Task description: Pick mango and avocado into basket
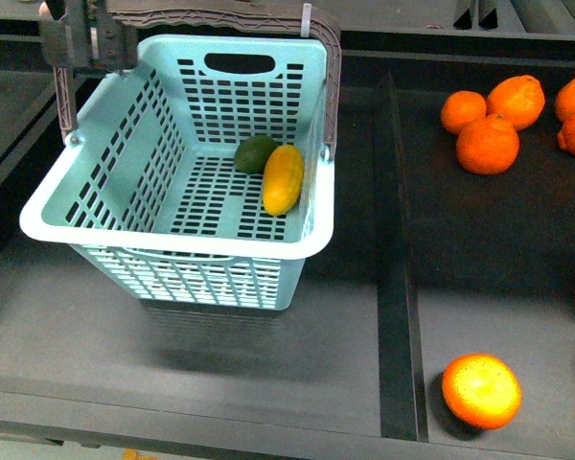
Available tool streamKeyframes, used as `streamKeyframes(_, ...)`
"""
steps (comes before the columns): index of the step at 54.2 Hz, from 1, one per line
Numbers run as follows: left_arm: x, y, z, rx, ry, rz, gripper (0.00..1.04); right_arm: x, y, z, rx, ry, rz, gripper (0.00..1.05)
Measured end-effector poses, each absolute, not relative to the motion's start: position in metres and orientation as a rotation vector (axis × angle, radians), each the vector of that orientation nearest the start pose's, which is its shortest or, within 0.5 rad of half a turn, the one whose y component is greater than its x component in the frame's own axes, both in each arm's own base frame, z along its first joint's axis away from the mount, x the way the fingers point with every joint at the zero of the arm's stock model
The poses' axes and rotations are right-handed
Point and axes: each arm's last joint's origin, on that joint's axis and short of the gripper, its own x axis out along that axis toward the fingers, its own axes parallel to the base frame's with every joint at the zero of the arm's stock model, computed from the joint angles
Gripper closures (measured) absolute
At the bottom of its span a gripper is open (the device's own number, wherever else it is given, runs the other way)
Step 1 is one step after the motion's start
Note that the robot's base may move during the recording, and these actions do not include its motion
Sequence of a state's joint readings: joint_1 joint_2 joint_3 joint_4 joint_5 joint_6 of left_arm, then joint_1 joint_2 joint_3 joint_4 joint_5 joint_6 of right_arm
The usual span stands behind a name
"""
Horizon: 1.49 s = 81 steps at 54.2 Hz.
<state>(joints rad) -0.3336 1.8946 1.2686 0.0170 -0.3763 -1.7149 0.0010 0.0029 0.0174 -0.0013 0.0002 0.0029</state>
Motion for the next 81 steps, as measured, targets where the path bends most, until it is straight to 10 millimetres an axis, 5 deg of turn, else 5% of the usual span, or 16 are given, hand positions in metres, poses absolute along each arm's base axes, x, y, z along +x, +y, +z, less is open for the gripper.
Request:
streamKeyframes(10,0.339,-0.104,0.234,-1.36,0.358,0.602,0.09,0.097,0.0,0.169,0.003,-0.013,0.001,0.09)
streamKeyframes(14,0.328,-0.096,0.232,-1.175,0.291,0.228,0.24,0.097,0.0,0.169,0.003,-0.013,0.001,0.09)
streamKeyframes(16,0.314,-0.086,0.224,-0.916,0.178,0.071,0.35,0.097,0.0,0.169,0.002,-0.013,0.0,0.09)
streamKeyframes(25,0.265,-0.051,0.212,-0.219,-0.009,-0.003,0.69,0.097,0.0,0.169,0.003,-0.013,0.001,0.09)
streamKeyframes(33,0.231,-0.034,0.194,-0.047,0.013,-0.008,1.03,0.097,0.0,0.169,0.003,-0.013,0.001,0.09)
streamKeyframes(49,0.181,-0.014,0.179,-0.015,0.009,-0.008,1.03,0.097,0.0,0.169,0.003,-0.013,0.001,0.09)
streamKeyframes(66,0.152,-0.001,0.163,-0.011,0.014,-0.004,1.03,0.097,0.0,0.169,0.003,-0.013,0.001,0.09)
streamKeyframes(81,0.134,-0.001,0.168,-0.011,-0.002,-0.004,1.03,0.097,0.0,0.169,0.003,-0.013,0.001,0.09)
